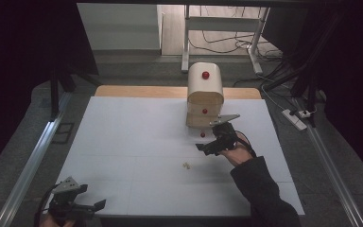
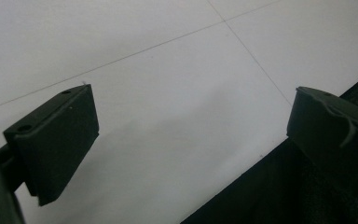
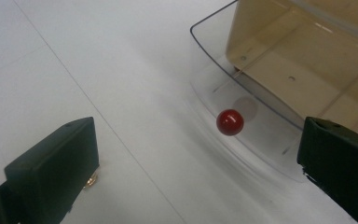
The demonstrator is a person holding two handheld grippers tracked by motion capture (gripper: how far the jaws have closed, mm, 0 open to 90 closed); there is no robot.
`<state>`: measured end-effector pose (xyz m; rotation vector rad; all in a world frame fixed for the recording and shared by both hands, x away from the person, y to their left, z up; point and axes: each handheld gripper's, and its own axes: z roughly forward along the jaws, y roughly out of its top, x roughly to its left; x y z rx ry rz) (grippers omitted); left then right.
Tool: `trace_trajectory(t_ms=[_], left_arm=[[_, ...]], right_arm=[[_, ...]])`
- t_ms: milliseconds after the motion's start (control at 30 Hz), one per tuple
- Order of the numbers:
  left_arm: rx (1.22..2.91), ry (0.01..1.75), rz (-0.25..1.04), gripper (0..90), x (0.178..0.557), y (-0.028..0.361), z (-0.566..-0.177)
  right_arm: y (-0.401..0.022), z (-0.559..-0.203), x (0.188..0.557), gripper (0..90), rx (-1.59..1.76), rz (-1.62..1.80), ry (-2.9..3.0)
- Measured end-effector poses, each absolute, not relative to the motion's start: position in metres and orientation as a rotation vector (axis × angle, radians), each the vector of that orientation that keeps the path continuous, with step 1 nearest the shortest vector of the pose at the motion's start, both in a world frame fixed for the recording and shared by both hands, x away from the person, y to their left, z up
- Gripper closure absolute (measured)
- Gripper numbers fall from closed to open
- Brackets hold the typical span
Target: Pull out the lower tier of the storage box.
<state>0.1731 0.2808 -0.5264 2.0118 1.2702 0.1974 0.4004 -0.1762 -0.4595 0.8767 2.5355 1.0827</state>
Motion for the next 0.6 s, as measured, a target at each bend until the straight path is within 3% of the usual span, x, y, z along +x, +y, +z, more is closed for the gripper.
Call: trace_trajectory(t_ms=[600], left_arm=[[2.010,1.269,0.195,2.1,0.173,0.281,-0.526]], right_arm=[[-0.161,-0.457,0.428,0.0,0.884,0.957,2.561]])
